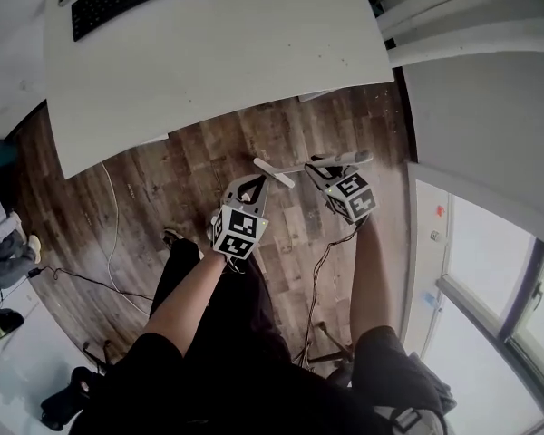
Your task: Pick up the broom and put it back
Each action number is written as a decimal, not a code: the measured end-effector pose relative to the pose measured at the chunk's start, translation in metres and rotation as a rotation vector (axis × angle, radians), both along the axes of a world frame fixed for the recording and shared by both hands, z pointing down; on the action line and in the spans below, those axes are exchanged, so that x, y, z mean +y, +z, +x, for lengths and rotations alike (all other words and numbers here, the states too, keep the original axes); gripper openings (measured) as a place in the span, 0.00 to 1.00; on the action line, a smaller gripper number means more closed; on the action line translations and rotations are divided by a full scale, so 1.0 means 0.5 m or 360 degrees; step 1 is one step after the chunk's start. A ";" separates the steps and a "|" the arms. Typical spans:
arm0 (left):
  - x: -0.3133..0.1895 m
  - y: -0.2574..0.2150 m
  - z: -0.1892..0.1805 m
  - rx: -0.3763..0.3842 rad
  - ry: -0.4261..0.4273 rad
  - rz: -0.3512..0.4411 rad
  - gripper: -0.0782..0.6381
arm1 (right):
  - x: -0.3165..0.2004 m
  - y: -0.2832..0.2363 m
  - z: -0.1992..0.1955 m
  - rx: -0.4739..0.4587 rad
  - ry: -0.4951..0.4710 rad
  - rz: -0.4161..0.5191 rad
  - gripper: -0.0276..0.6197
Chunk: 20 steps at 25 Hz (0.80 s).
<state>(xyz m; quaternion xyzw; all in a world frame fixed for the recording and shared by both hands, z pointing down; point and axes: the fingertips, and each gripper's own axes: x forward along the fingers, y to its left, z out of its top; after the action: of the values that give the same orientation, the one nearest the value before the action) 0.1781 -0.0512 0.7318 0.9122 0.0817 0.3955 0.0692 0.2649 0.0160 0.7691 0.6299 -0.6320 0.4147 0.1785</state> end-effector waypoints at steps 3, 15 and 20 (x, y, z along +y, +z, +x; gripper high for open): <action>-0.007 0.010 0.007 -0.0001 0.0021 0.0018 0.11 | -0.057 0.032 0.044 -0.0003 0.0104 0.0144 0.20; -0.037 0.031 0.018 -0.0005 0.0029 0.0089 0.11 | -0.138 0.082 0.175 0.0193 0.0352 0.0312 0.20; -0.047 0.025 0.030 0.0020 0.0001 0.0094 0.11 | -0.128 0.088 0.196 0.0321 0.0456 0.0280 0.22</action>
<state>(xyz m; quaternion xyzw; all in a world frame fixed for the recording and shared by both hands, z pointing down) 0.1932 -0.0745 0.7442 0.9163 0.0706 0.3919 0.0415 0.3630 -0.0481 0.8132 0.7649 -0.5486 0.3139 0.1244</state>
